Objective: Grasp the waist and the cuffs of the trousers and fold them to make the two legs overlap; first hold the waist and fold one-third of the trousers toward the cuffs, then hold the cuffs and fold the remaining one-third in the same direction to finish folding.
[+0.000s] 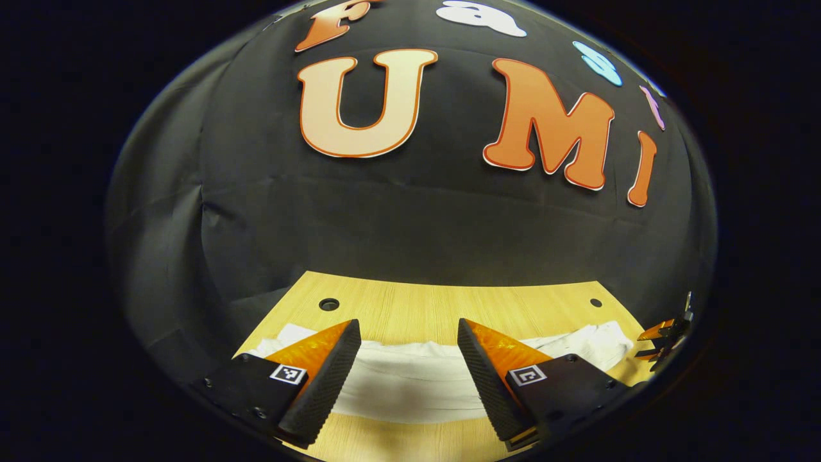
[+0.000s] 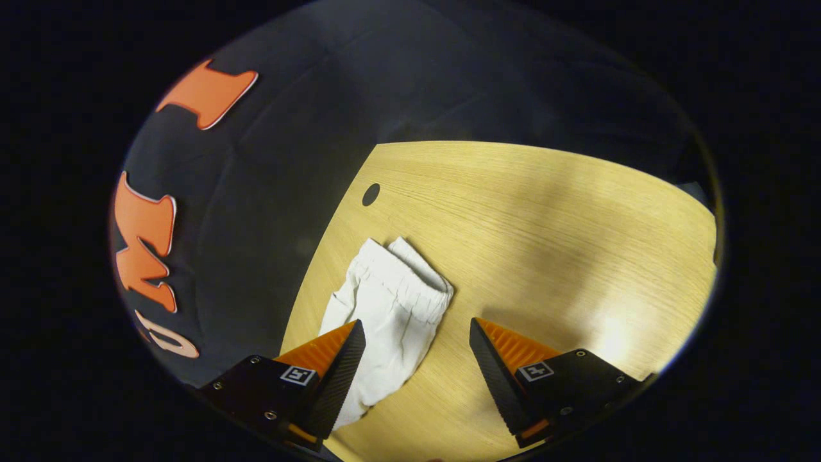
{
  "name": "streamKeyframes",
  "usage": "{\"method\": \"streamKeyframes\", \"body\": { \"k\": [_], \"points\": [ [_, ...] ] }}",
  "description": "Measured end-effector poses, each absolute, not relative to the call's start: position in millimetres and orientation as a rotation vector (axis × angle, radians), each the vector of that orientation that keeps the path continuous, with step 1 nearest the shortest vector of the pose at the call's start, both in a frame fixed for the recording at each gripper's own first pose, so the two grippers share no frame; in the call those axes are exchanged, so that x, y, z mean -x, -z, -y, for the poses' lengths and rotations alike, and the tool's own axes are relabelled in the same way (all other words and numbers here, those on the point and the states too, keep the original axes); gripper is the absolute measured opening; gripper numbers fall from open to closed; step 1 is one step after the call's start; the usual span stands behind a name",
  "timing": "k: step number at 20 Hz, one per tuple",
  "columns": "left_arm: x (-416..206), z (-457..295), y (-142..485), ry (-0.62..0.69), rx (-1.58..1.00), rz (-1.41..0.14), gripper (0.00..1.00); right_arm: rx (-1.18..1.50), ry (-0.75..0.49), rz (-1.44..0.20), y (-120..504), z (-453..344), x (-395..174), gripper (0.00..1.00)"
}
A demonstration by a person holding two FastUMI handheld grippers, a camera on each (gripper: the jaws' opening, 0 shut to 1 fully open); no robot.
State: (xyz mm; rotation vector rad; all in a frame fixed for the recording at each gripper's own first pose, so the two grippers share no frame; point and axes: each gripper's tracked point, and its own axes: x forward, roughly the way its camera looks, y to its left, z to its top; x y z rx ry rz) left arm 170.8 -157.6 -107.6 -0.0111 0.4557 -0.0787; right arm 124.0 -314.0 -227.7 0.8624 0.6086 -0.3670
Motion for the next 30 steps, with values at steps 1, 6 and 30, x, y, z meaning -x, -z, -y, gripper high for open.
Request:
{"method": "streamKeyframes", "body": {
  "k": [1,6,30],
  "points": [
    [-172.2,156.9,106.6,0.07,0.011,-0.455,0.99,-0.867,0.37,-0.618,232.3,316.9,-129.7,0.99],
    [-171.9,150.1,107.8,0.014,-0.022,-0.468,0.99,-0.885,0.365,-0.662,250.7,313.9,-153.2,0.98],
    [-171.4,135.1,110.3,-0.081,0.067,-0.464,0.99,-0.773,0.26,-0.507,153.9,280.8,-177.3,0.06]
  ]
}}
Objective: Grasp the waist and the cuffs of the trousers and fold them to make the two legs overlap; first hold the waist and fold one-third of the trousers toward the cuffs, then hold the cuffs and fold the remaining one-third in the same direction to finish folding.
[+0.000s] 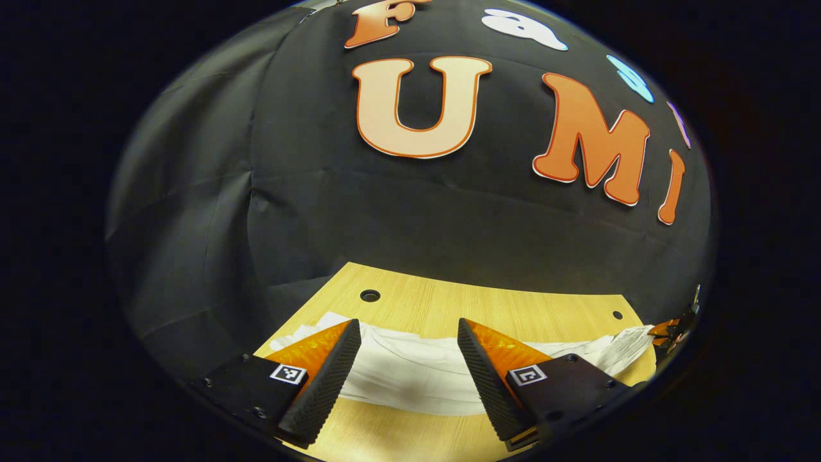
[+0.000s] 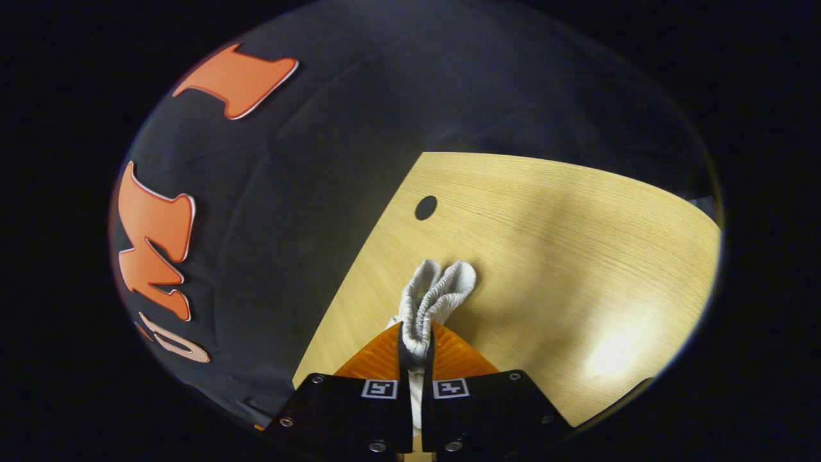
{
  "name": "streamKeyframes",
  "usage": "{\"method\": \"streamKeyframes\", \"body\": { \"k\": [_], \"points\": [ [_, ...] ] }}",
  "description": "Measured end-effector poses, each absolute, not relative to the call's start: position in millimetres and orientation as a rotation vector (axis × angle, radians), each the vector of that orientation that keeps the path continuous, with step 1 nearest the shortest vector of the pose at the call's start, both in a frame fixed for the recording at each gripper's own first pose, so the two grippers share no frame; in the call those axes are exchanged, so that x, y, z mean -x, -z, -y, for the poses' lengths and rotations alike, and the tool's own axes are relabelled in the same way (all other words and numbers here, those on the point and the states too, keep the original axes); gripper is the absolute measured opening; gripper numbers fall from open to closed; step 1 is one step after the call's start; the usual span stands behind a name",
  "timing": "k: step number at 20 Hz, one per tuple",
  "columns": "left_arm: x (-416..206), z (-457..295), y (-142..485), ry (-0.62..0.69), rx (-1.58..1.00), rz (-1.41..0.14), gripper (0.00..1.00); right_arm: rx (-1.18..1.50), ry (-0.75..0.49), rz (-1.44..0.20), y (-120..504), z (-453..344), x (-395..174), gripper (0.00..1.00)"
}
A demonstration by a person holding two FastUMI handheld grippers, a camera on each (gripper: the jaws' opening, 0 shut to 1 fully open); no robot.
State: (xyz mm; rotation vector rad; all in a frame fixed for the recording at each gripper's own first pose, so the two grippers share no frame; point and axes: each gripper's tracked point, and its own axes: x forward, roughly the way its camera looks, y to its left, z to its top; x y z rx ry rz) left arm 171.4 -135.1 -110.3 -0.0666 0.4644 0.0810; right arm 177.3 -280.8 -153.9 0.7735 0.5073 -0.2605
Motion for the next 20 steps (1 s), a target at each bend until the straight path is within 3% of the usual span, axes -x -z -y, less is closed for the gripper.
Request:
{"method": "streamKeyframes", "body": {
  "k": [5,6,7,19,20],
  "points": [
    [-170.1,119.5,108.9,-0.08,0.078,-0.455,0.99,-0.732,0.205,-0.461,126.8,286.8,-169.9,0.06],
    [-169.6,116.6,109.1,-0.077,0.083,-0.453,0.99,-0.714,0.194,-0.45,117.6,287.3,-170.1,0.11],
    [-170.7,112.8,107.6,-0.076,0.091,-0.451,0.99,-0.689,0.185,-0.44,108.3,285.8,-166.5,0.06],
    [-173.8,69.9,99.6,-0.069,0.16,-0.405,0.99,-0.537,0.014,-0.476,104.4,272.3,-164.8,0.06],
    [-173.1,64.5,99.5,-0.076,0.167,-0.408,0.95,-0.526,0.003,-0.49,103.5,273.9,-164.0,0.06]
  ]
}}
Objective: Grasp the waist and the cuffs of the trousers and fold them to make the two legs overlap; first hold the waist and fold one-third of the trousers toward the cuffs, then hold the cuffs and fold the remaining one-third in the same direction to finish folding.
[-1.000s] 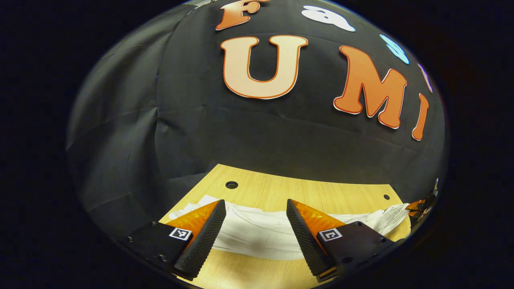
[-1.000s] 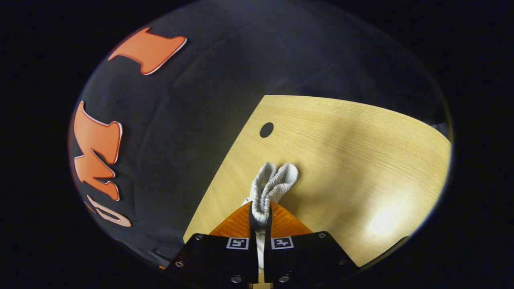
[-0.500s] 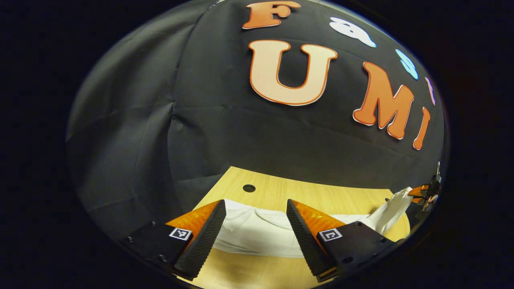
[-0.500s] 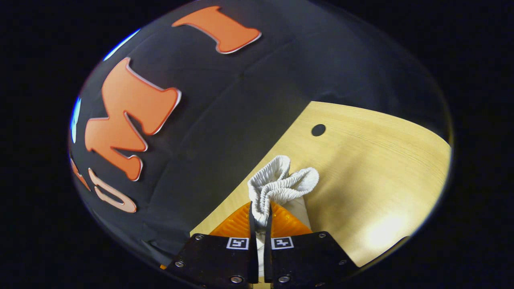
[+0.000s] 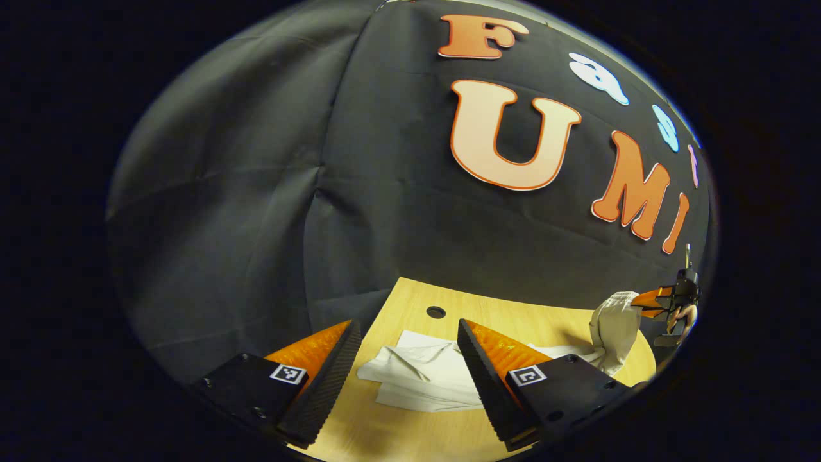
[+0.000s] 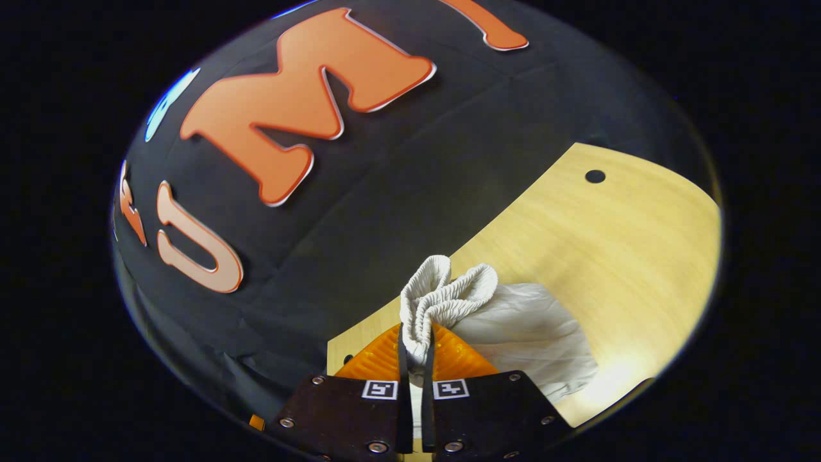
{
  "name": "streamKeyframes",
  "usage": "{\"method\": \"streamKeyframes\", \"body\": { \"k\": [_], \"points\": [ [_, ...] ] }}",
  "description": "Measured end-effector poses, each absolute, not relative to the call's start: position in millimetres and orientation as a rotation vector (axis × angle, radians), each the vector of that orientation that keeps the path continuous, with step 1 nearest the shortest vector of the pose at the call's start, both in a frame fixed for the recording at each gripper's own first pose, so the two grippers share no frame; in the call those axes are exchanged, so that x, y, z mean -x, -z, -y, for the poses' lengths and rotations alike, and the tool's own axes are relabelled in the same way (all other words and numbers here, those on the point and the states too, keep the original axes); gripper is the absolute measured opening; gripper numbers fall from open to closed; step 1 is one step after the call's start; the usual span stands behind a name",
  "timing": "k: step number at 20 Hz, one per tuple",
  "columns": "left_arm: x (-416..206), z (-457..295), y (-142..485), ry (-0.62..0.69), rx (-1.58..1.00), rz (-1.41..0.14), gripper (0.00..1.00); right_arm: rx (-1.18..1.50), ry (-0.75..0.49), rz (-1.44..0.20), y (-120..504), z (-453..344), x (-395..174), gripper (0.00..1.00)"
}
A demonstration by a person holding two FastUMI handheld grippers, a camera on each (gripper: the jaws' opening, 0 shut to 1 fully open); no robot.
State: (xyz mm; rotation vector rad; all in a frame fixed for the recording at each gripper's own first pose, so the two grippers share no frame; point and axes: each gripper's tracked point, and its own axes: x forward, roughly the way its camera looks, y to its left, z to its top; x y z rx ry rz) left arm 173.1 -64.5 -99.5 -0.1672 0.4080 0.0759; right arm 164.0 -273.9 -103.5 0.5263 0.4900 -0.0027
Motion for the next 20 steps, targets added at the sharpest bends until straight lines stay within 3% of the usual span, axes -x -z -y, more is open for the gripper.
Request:
{"method": "streamKeyframes", "body": {
  "k": [1,7,8,12,16,20],
  "points": [
    [-171.6,61.7,100.5,-0.081,0.175,-0.413,0.99,-0.516,-0.009,-0.508,101.7,274.9,-163.4,0.06],
    [-167.7,44.7,104.1,-0.122,0.205,-0.422,0.95,-0.447,-0.028,-0.595,99.5,277.6,-161.8,0.05],
    [-168.0,41.9,105.9,-0.128,0.208,-0.423,0.99,-0.444,-0.027,-0.615,97.8,278.8,-161.4,0.06],
    [-163.0,34.5,111.2,-0.143,0.211,-0.441,0.95,-0.371,-0.005,-0.683,96.6,283.9,-159.7,0.06],
    [-160.3,34.5,113.2,-0.137,0.206,-0.458,0.99,-0.312,0.012,-0.744,89.3,286.0,-160.0,0.06],
    [-157.1,33.3,115.0,-0.135,0.198,-0.469,0.99,-0.278,-0.009,-0.791,88.1,287.3,-155.8,0.12]
  ]
}}
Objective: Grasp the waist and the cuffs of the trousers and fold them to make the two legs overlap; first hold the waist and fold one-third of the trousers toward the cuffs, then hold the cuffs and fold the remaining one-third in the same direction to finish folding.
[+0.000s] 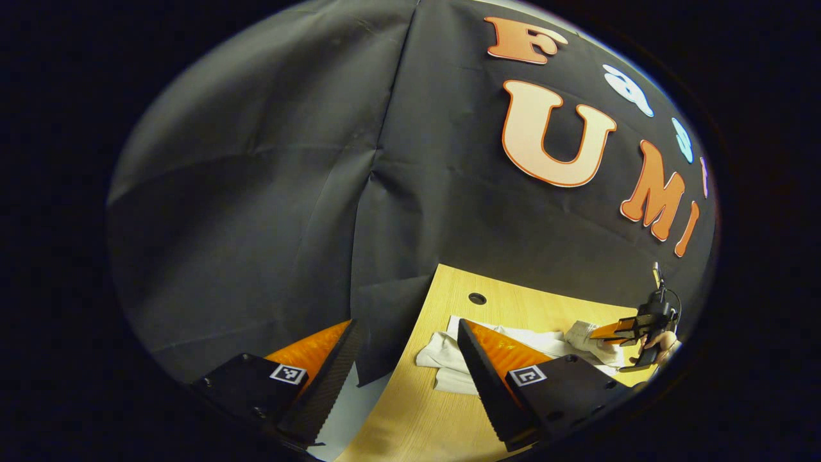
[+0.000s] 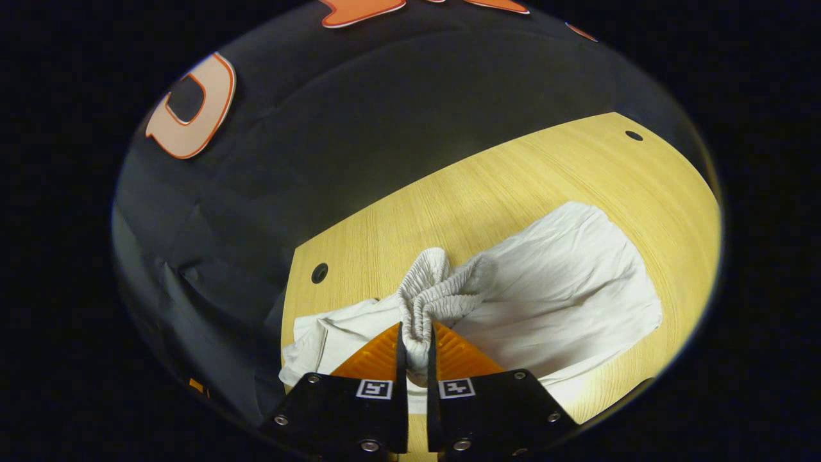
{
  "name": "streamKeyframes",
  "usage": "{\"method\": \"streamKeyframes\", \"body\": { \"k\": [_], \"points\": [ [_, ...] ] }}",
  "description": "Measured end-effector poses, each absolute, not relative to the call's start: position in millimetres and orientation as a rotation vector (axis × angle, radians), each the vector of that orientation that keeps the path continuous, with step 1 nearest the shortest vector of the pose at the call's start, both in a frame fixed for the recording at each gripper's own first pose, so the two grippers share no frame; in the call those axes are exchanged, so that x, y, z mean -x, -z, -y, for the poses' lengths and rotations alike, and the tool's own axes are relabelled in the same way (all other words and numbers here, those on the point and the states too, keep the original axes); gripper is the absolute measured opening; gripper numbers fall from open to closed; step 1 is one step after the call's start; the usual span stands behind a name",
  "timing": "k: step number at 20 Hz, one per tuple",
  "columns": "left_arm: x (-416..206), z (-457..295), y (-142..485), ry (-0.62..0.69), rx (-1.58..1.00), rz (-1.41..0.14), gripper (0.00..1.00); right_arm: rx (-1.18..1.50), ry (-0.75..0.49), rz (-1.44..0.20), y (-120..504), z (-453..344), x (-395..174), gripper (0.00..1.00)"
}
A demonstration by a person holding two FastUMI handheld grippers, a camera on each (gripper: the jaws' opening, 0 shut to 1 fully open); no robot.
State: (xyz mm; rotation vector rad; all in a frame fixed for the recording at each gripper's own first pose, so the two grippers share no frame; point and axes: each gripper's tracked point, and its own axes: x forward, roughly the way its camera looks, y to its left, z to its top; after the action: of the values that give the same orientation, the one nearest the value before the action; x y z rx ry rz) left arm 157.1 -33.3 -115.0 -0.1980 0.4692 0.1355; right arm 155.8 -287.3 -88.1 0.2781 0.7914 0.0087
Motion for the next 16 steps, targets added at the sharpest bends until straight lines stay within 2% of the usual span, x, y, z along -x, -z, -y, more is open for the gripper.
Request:
{"method": "streamKeyframes", "body": {
  "k": [2,3,4,6,8,9,16],
  "points": [
    [-155.6,35.0,115.2,-0.133,0.206,-0.476,0.99,-0.285,-0.031,-0.815,93.6,285.4,-157.5,0.2],
    [-155.1,35.1,115.6,-0.134,0.206,-0.478,0.99,-0.289,-0.04,-0.826,96.8,284.7,-158.0,0.35],
    [-155.5,35.2,115.6,-0.134,0.205,-0.479,0.95,-0.288,-0.048,-0.834,96.1,285.7,-158.4,0.44],
    [-155.2,35.7,117.0,-0.134,0.205,-0.483,0.99,-0.278,-0.061,-0.852,101.6,286.5,-155.0,0.6],
    [-153.8,38.9,117.7,-0.137,0.218,-0.499,0.99,-0.264,-0.069,-0.859,106.2,288.2,-149.6,0.93],
    [-152.9,41.6,119.4,-0.139,0.232,-0.513,0.99,-0.252,-0.073,-0.854,105.2,282.3,-145.8,0.98],
    [-143.9,80.1,155.9,-0.156,0.532,-0.65,0.99,-0.348,-0.111,-0.864,83.4,285.2,-140.7,0.98]
  ]
}}
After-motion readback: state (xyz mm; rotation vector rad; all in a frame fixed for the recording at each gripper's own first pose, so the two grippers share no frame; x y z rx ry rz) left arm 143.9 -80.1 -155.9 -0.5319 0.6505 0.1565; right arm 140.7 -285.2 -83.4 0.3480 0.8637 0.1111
